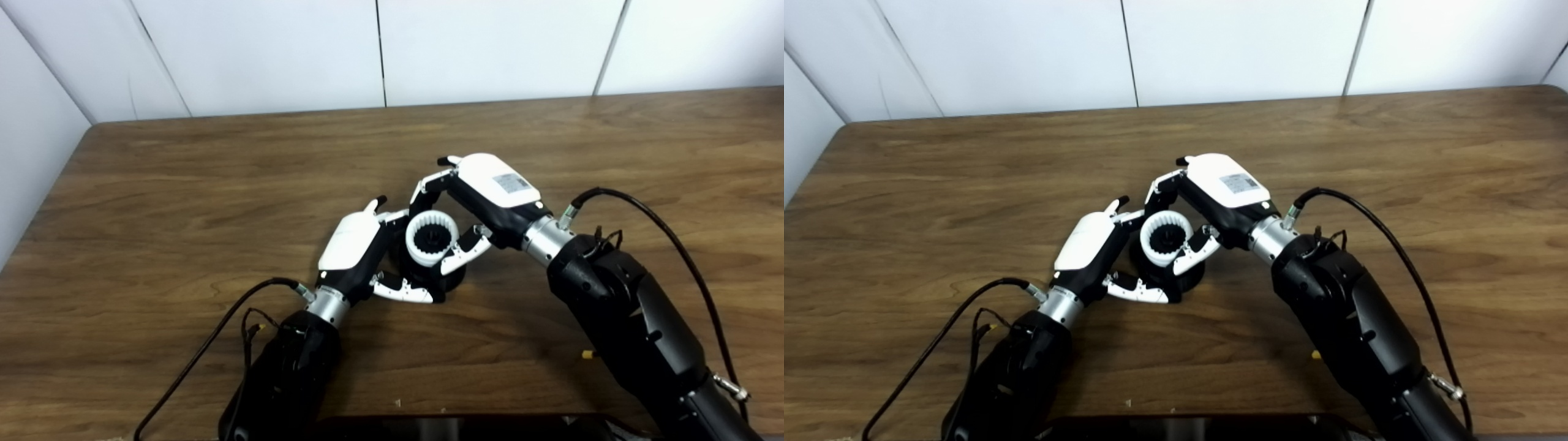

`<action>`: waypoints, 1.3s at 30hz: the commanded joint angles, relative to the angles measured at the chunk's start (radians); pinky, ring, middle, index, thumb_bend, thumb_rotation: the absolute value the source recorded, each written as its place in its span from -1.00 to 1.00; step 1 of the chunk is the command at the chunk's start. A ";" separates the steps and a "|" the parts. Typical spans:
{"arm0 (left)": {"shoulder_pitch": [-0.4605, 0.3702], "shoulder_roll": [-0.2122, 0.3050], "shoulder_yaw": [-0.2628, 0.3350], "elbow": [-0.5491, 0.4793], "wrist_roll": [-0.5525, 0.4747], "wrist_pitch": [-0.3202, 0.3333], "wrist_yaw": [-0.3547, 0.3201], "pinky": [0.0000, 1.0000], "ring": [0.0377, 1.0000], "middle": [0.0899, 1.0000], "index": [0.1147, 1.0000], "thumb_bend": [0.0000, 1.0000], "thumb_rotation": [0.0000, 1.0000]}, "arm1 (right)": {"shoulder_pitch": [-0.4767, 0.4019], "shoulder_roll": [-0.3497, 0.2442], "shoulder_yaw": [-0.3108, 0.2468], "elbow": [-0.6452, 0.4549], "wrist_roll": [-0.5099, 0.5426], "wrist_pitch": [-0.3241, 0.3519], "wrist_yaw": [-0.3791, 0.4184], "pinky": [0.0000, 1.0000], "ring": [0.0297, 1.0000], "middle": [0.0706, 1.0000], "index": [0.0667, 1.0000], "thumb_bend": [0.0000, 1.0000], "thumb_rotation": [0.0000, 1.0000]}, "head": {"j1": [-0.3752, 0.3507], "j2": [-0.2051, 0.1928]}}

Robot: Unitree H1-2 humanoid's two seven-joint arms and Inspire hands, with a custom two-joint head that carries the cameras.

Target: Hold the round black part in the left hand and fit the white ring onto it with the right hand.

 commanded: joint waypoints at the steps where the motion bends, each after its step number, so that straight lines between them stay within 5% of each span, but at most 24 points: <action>1: -0.004 -0.009 -0.017 0.006 -0.001 -0.001 -0.019 0.98 0.46 0.30 0.31 1.00 -0.26 | -0.046 0.016 0.006 0.001 -0.004 -0.014 0.000 0.88 0.32 0.01 -0.09 0.04 -0.69 | 0.000 0.004; 24: -0.009 -0.008 -0.015 -0.001 -0.004 0.012 -0.023 0.95 0.43 0.29 0.31 1.00 -0.27 | -0.054 -0.001 0.032 0.026 -0.025 -0.020 0.034 0.84 0.34 0.11 -0.08 0.04 -0.69 | -0.003 0.008; 25: -0.009 -0.009 -0.014 -0.002 -0.007 0.013 -0.025 0.97 0.43 0.25 0.27 1.00 -0.29 | -0.055 -0.003 0.034 0.025 -0.026 -0.017 0.041 0.83 0.36 0.17 0.15 0.43 -0.53 | -0.003 0.008; 28: -0.011 -0.010 -0.013 0.001 -0.012 0.010 -0.024 1.00 0.42 0.21 0.23 1.00 -0.32 | -0.058 -0.012 0.039 0.021 -0.032 -0.009 0.062 0.77 0.39 0.27 0.36 0.73 -0.37 | -0.004 0.009; 39: -0.013 -0.005 -0.012 -0.002 -0.025 0.013 -0.028 1.00 0.44 0.23 0.23 1.00 -0.35 | -0.065 -0.024 0.037 0.006 -0.026 0.008 0.101 0.78 0.46 0.35 0.53 0.84 -0.30 | -0.003 0.013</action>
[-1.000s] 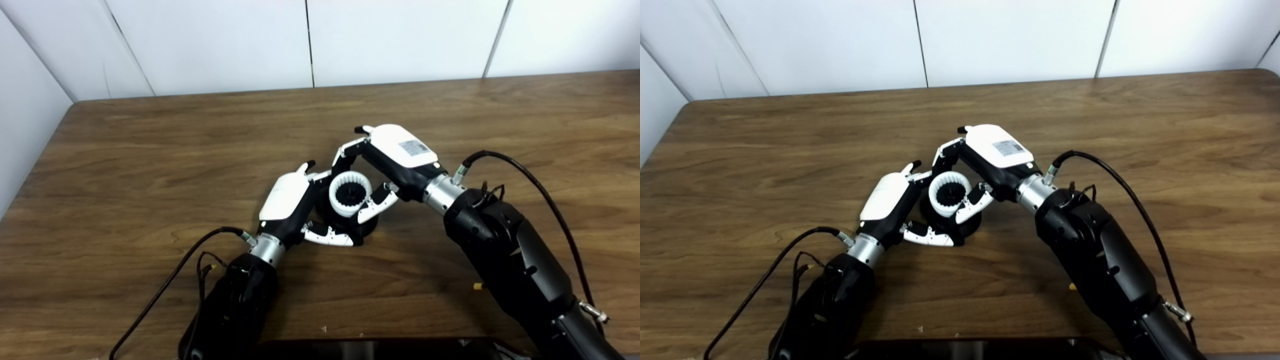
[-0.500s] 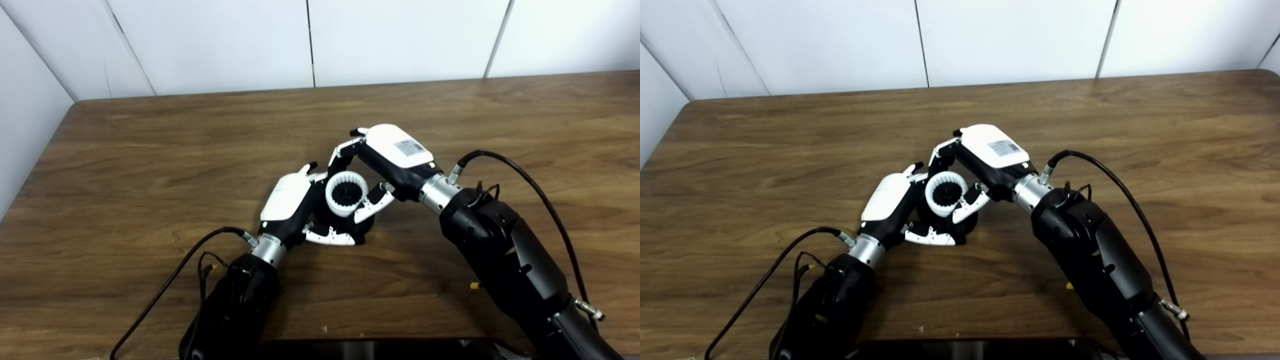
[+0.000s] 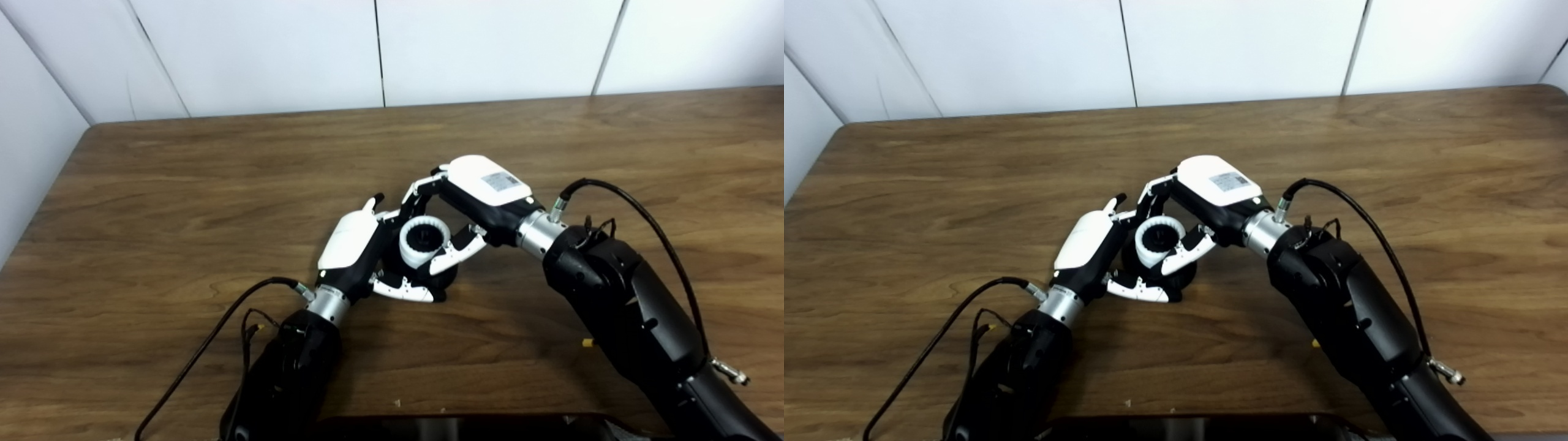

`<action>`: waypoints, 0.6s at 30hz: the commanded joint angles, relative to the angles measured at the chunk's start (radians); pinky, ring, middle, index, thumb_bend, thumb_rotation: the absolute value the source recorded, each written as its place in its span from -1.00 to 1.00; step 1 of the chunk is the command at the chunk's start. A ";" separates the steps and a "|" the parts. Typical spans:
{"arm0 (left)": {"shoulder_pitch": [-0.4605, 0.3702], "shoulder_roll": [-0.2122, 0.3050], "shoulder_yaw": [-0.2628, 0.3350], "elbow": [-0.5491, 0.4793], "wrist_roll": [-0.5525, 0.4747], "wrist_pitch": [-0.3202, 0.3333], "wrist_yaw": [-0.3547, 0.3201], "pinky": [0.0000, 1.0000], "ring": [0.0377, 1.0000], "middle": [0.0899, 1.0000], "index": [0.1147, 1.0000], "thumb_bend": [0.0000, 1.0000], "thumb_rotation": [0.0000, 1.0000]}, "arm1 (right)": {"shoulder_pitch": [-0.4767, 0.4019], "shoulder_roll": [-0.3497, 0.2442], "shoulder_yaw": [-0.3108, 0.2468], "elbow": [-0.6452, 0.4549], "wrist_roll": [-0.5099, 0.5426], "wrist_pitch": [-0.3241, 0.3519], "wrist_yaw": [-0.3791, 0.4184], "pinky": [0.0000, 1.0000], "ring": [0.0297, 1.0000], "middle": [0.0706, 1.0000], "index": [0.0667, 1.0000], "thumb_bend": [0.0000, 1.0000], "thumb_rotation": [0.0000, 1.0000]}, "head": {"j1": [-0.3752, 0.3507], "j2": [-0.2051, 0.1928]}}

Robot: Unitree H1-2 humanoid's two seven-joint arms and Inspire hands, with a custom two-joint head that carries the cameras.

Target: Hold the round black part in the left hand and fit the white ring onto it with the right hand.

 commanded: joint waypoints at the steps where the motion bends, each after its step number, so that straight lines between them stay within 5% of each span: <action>1: -0.011 -0.001 -0.015 -0.002 0.002 0.003 -0.031 1.00 0.44 0.23 0.23 1.00 -0.35 | -0.028 -0.003 0.007 -0.010 -0.007 0.003 0.028 0.79 0.46 0.36 0.53 0.84 -0.30 | 0.001 0.001; 18: -0.014 0.007 -0.010 0.004 -0.006 -0.004 -0.025 1.00 0.46 0.24 0.24 1.00 -0.33 | -0.022 -0.003 -0.008 -0.007 0.009 -0.002 0.015 0.77 0.51 0.45 0.53 0.77 -0.27 | 0.002 0.002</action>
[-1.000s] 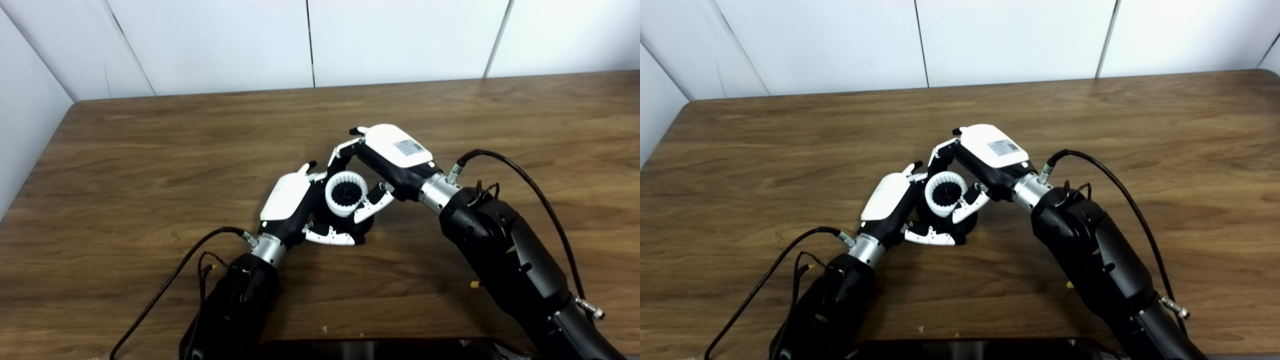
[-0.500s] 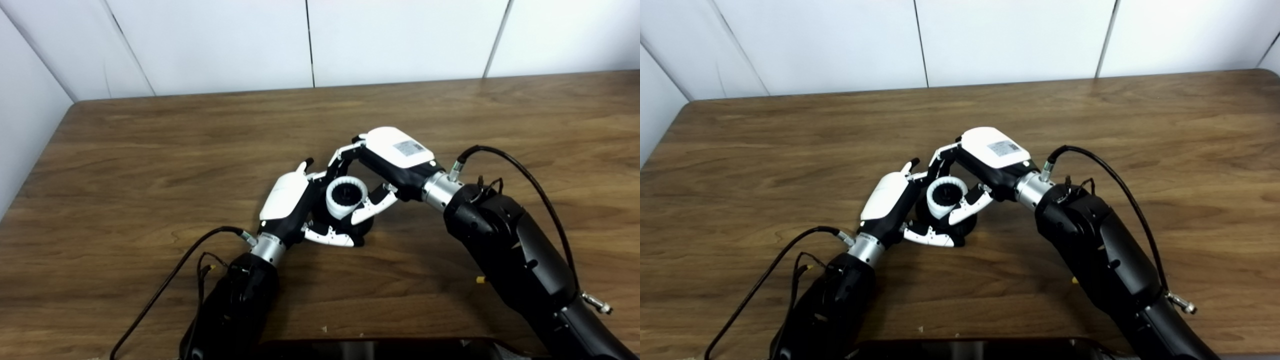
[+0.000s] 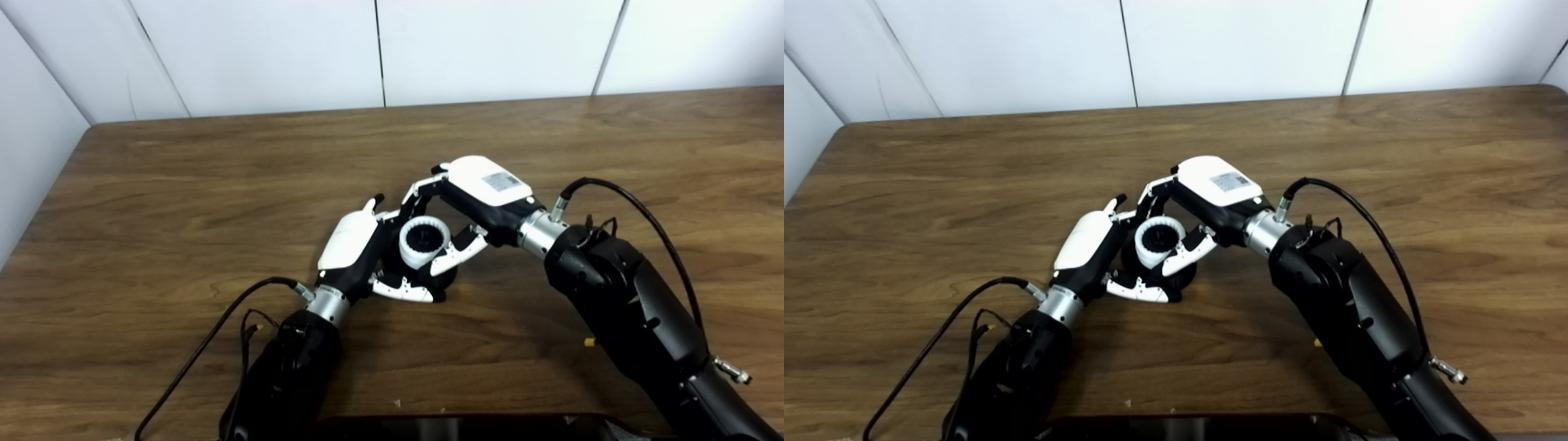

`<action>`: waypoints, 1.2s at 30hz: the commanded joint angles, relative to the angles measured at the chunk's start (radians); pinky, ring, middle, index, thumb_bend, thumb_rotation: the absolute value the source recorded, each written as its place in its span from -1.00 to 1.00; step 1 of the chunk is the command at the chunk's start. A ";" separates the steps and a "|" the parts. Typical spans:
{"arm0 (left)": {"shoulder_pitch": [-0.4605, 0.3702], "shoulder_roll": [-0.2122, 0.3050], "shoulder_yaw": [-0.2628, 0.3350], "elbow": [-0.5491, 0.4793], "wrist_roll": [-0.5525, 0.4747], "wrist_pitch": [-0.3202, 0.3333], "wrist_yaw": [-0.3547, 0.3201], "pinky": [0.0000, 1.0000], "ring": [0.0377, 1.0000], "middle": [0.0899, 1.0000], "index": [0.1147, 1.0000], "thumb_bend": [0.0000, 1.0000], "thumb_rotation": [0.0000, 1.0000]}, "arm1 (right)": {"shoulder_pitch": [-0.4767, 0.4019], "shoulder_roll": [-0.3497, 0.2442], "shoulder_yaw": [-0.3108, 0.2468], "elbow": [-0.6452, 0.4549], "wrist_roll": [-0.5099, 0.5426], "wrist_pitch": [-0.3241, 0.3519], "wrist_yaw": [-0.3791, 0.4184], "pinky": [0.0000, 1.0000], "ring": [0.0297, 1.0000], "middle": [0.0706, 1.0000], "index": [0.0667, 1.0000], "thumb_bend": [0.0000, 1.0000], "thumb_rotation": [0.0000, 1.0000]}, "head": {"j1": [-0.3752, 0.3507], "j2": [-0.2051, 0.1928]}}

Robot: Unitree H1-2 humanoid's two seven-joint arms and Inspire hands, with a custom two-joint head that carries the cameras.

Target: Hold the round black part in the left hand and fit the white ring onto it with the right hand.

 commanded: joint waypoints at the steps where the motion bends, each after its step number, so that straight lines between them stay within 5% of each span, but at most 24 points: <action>1: -0.013 0.003 -0.010 0.003 0.004 -0.001 -0.022 1.00 0.46 0.24 0.24 1.00 -0.33 | -0.020 0.002 -0.007 -0.004 0.008 -0.002 0.004 0.76 0.51 0.47 0.53 0.76 -0.27 | 0.000 0.001; 6: -0.011 0.002 -0.007 -0.008 0.010 0.021 -0.031 1.00 0.49 0.29 0.29 1.00 -0.32 | -0.010 0.011 -0.022 -0.001 0.034 -0.017 -0.024 0.62 0.57 0.55 0.56 0.59 -0.22 | -0.001 0.001; 18: -0.007 0.009 0.007 -0.026 0.000 0.049 -0.042 0.99 0.55 0.44 0.45 1.00 -0.24 | 0.004 0.005 -0.032 -0.007 0.036 -0.008 -0.023 0.66 0.59 0.55 0.60 0.66 -0.17 | 0.003 0.007; 36: 0.037 -0.017 0.091 -0.058 -0.101 0.048 -0.040 0.69 0.69 0.71 0.83 1.00 0.02 | 0.048 0.008 -0.064 0.018 0.064 -0.015 -0.060 0.61 0.58 0.56 0.67 0.68 0.17 | 0.002 0.009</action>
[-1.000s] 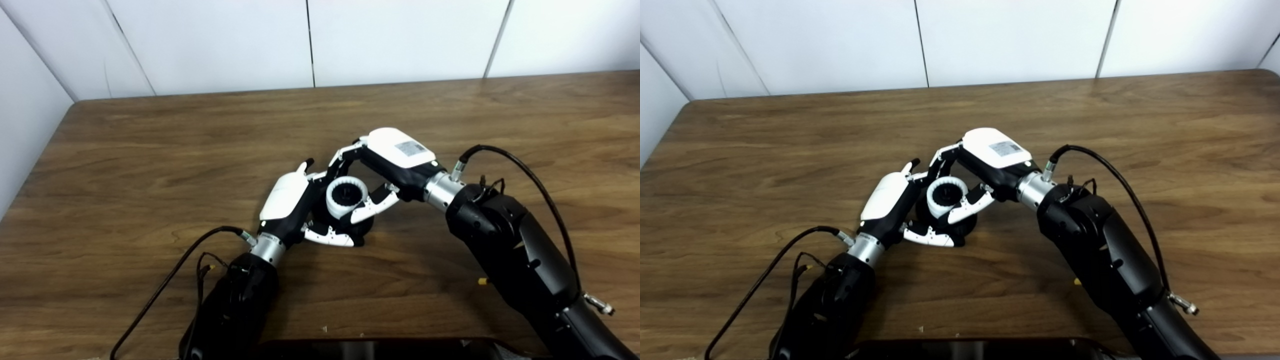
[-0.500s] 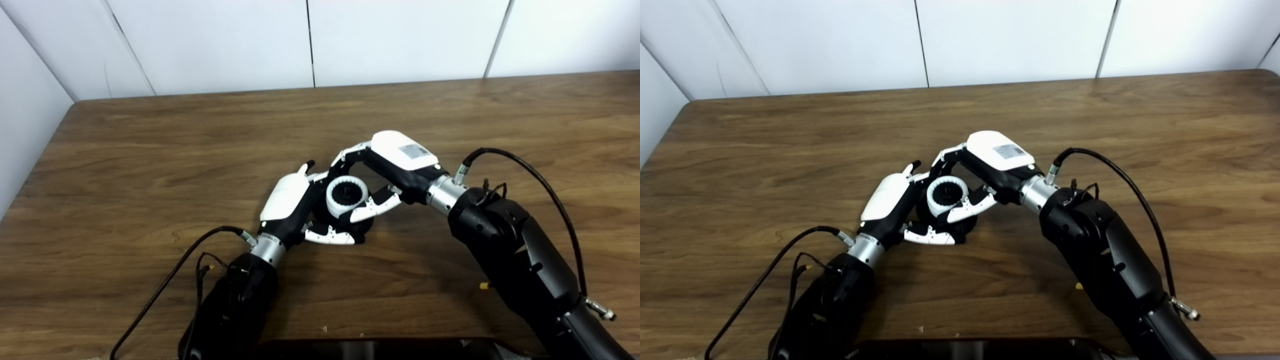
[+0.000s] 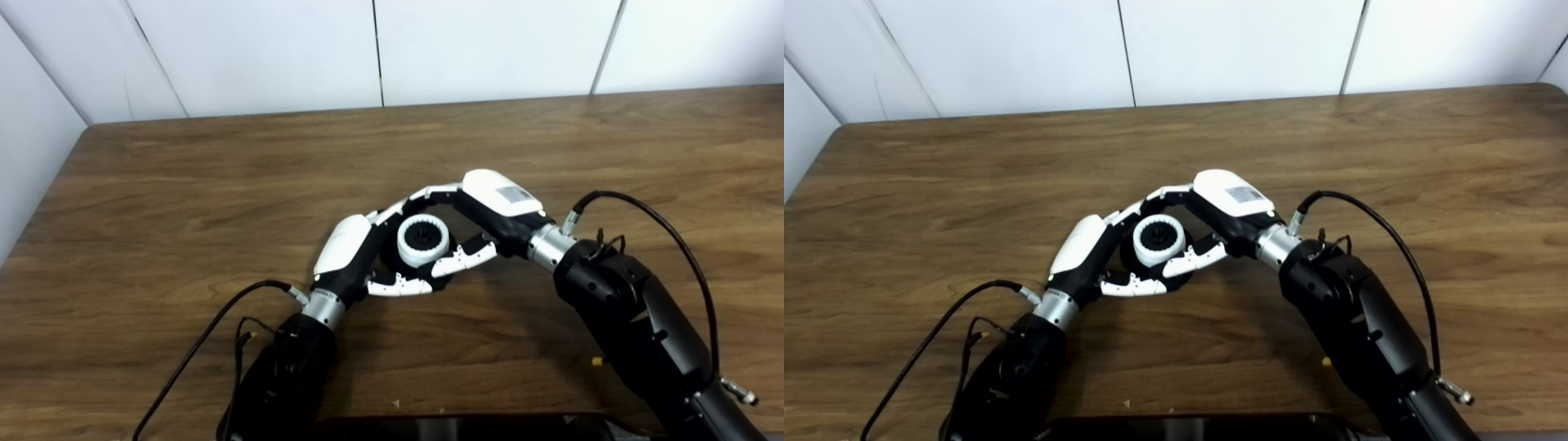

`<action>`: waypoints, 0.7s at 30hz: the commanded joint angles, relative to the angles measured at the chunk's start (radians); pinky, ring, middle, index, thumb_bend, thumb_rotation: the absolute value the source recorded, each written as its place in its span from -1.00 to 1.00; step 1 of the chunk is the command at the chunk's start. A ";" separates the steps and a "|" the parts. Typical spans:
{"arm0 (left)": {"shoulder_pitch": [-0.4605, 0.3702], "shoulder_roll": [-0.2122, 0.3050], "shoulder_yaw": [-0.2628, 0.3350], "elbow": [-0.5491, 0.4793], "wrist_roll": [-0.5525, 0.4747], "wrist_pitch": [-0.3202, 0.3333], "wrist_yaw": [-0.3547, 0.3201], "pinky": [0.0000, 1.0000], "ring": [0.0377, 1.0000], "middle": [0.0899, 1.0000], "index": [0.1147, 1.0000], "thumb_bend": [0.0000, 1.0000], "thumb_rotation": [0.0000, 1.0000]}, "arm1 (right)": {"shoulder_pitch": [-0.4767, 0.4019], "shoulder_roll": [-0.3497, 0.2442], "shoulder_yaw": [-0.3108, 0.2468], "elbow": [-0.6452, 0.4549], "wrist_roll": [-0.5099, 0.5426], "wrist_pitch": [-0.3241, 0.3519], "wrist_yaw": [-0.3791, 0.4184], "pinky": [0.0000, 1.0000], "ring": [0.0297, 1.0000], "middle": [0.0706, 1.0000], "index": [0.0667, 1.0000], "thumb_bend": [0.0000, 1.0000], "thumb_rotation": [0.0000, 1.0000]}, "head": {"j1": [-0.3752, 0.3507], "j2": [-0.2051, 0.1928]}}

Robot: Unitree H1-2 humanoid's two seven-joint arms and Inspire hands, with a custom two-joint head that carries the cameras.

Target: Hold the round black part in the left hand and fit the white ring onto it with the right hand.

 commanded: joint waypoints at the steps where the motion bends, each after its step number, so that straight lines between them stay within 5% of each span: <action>1: 0.008 0.000 0.021 -0.030 -0.019 0.018 0.003 0.66 0.69 0.72 0.83 1.00 0.04 | -0.025 0.006 -0.020 -0.018 0.016 -0.007 -0.025 0.62 0.58 0.56 0.67 0.67 0.19 | 0.002 -0.001; 14: 0.041 -0.013 0.067 -0.044 -0.110 -0.006 0.004 0.64 0.73 0.76 0.85 0.99 0.22 | 0.013 0.021 -0.063 -0.002 0.060 0.017 -0.044 0.50 0.57 0.58 0.69 0.54 0.40 | 0.005 -0.001; 21: 0.052 -0.006 0.076 -0.033 -0.135 -0.057 0.017 0.61 0.75 0.75 0.80 0.86 0.73 | 0.042 0.028 -0.092 0.001 0.088 0.032 -0.055 0.47 0.58 0.62 0.73 0.40 0.62 | 0.004 0.001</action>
